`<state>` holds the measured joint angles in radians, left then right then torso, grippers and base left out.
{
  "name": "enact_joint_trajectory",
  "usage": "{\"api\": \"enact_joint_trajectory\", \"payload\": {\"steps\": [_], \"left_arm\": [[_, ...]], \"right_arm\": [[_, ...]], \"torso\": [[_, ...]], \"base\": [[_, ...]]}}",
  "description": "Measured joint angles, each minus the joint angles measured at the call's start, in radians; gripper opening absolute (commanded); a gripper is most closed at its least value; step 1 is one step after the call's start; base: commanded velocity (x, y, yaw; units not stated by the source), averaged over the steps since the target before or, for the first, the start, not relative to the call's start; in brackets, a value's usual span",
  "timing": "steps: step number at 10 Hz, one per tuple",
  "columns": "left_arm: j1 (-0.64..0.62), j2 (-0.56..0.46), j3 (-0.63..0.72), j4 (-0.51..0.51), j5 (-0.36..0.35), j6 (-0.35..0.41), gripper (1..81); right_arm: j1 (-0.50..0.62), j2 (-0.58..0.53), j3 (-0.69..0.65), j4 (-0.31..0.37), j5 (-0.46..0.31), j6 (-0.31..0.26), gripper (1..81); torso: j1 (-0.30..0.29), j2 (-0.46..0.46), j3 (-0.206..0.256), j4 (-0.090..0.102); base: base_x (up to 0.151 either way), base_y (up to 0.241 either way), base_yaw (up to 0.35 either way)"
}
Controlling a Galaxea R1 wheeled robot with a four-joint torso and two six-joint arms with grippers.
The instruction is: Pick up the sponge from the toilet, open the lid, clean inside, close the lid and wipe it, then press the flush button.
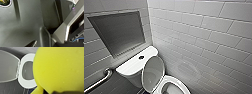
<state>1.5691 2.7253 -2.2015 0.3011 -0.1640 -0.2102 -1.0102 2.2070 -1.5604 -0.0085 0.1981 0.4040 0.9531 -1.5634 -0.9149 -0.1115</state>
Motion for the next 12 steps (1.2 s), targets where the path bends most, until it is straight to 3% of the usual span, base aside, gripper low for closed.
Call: {"api": "enact_joint_trajectory", "payload": {"steps": [2, 3, 5, 6, 9, 12], "left_arm": [[-0.001, 0.023, -0.045, -0.002, 0.001, 0.0, 81.1], [-0.004, 0.041, -0.067, -0.002, 0.003, 0.0, 81.1], [-0.003, 0.075, -0.099, -0.002, 0.007, 0.0, 81.1], [0.003, 0.076, -0.1, -0.002, 0.009, 0.0, 81.1], [-0.004, 0.073, -0.104, -0.002, 0.01, 0.0, 81.1], [0.003, 0.072, -0.104, -0.002, 0.016, 0.0, 81.1]], "right_arm": [[0.05, 0.031, -0.026, 0.0, -0.062, 0.023, 1.0], [0.049, 0.04, -0.037, -0.001, -0.071, 0.025, 1.0], [0.064, 0.103, -0.12, -0.002, -0.124, 0.04, 1.0], [0.073, 0.119, -0.133, -0.002, -0.126, 0.043, 1.0], [0.095, 0.14, -0.179, -0.003, -0.154, 0.051, 1.0], [0.196, 0.198, -0.198, -0.003, -0.189, 0.069, 1.0]], "torso": [[0.0, 0.0, 0.0, 0.006], [0.0, 0.0, 0.0, 0.021], [0.0, 0.0, -0.001, 0.075], [0.0, 0.0, -0.001, 0.087], [0.0, 0.0, -0.002, 0.087], [0.0, 0.0, -0.002, 0.087]], "base": [[0.0, 0.0, 0.0], [0.0, 0.0, 0.0], [0.0, 0.0, 0.0], [0.0, 0.0, 0.0], [0.0, 0.0, 0.0], [0.0, 0.0, 0.0]]}}
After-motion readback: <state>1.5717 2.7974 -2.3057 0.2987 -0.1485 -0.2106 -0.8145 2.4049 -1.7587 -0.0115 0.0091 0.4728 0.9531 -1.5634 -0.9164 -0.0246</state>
